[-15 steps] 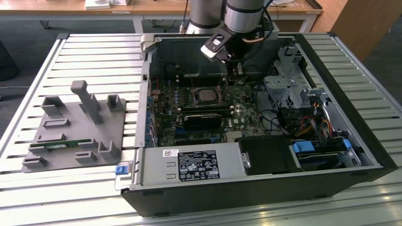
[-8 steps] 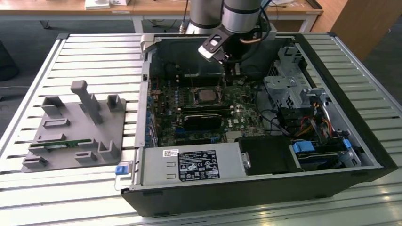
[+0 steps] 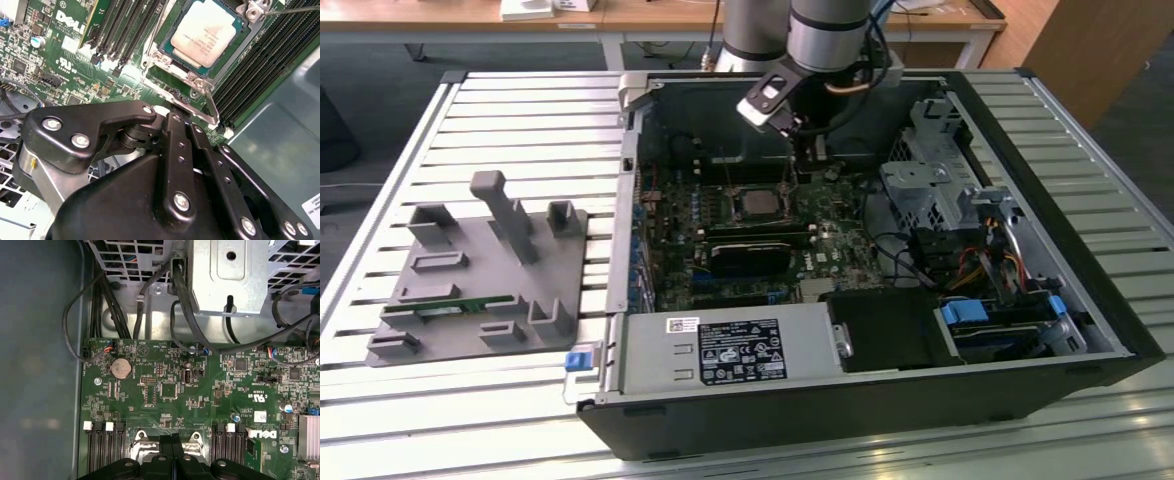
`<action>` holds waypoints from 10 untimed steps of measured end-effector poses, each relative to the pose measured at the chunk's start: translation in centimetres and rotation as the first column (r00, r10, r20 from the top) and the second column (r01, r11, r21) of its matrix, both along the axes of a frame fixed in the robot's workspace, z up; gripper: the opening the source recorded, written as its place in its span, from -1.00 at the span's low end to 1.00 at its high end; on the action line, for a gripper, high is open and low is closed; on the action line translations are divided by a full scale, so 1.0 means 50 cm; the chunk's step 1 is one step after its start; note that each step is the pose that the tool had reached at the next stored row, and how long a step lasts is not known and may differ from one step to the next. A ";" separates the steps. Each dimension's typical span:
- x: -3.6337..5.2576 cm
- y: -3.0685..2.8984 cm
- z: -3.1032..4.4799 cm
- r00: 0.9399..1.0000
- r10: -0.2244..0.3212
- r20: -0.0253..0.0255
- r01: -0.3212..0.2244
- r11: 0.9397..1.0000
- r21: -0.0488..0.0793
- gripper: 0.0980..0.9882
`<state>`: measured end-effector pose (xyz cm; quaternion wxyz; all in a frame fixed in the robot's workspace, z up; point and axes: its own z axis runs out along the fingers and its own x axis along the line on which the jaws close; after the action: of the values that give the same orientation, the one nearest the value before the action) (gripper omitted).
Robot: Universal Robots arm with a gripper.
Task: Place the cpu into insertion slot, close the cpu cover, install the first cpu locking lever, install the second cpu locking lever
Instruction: 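Close the cpu cover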
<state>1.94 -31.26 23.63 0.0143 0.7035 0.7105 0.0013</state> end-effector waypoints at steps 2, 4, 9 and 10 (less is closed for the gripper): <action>-0.002 0.000 -0.001 1.000 0.000 0.000 0.000 1.000 0.000 -0.98; -0.004 0.000 -0.001 1.000 0.000 0.000 0.000 1.000 0.000 -0.98; -0.007 0.000 -0.003 1.000 0.000 0.000 0.000 1.000 0.000 -0.98; -0.008 0.000 -0.004 1.000 0.000 0.000 0.000 1.000 0.000 -0.98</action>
<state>1.55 -31.26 23.43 0.0142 0.7035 0.7105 0.0013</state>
